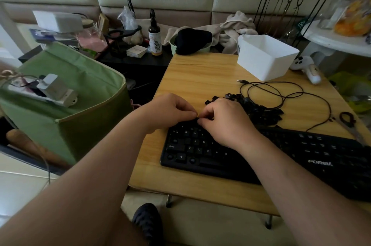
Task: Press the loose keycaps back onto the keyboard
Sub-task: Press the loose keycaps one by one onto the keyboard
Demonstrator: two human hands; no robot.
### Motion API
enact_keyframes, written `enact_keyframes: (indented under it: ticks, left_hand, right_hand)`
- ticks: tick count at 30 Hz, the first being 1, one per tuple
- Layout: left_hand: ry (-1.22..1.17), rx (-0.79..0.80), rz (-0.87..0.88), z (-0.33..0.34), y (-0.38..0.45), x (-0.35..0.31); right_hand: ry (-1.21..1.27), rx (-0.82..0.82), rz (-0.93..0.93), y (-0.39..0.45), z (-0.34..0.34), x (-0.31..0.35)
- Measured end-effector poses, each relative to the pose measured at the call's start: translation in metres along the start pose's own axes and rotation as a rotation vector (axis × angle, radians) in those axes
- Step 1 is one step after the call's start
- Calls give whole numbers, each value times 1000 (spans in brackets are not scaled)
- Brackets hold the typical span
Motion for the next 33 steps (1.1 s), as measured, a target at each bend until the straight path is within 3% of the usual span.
enact_keyframes:
  ticks: [22,28,33]
  left_hand:
    - [12,8,4,4,-1,0]
    - [12,1,1,5,-1,0]
    - [-49,-37,-27,3,2,2]
  right_hand:
    - [223,145,199,4,4,-2]
    - [96,121,117,4,4,2]
    - [-289,82,-99,-12,-1,6]
Point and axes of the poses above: each hand's wrist, its own y-axis towards the middle knuckle, its own z-axis out of the palm, x = y × z, the point moved 3 cm from there along y, towards the middle knuckle, and after that the axes turned 11 degrees about z, right-handed, at the moved point
